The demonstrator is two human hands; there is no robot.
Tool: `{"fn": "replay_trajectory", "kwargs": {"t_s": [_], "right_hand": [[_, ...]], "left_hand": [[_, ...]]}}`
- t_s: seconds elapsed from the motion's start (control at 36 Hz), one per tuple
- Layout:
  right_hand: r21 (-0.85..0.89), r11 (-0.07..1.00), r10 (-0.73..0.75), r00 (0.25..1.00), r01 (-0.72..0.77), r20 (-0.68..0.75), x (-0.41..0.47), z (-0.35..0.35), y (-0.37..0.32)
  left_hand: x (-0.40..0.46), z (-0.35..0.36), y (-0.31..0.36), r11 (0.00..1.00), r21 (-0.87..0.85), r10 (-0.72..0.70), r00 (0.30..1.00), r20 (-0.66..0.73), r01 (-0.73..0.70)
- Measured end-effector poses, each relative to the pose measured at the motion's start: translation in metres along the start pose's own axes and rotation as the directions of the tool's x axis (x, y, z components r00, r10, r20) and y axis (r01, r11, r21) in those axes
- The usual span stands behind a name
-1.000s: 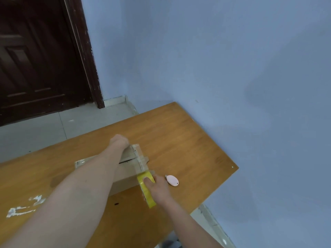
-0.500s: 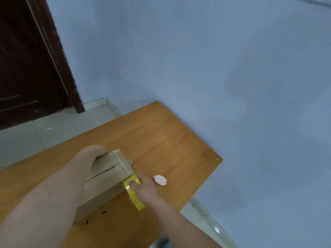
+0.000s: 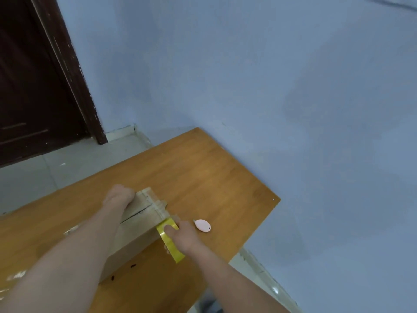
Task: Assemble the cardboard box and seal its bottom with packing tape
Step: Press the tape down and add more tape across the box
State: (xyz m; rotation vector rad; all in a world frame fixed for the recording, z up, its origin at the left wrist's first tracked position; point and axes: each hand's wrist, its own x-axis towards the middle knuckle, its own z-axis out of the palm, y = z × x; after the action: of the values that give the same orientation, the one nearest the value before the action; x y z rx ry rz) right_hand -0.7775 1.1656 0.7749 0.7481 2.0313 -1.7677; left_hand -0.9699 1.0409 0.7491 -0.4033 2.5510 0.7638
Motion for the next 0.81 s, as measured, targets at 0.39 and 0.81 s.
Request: {"fn": "replay_trajectory", "kwargs": {"t_s": [0.39,0.81], "right_hand": [[-0.185,0.982,-0.052,0.999,0.048,-0.013,0.0,-0.004,-0.004],[-0.156,0.987,-0.039,0.999,0.036,-0.014,0.01,-0.006,0.012]], "left_hand": [[-0.071,0.006,-0.007,0.697,0.331,0.715,0.651,-0.255,-0.636],[-0.093,0.041,-0.051,0.736,0.41,0.642,0.749,-0.167,-0.539]]}}
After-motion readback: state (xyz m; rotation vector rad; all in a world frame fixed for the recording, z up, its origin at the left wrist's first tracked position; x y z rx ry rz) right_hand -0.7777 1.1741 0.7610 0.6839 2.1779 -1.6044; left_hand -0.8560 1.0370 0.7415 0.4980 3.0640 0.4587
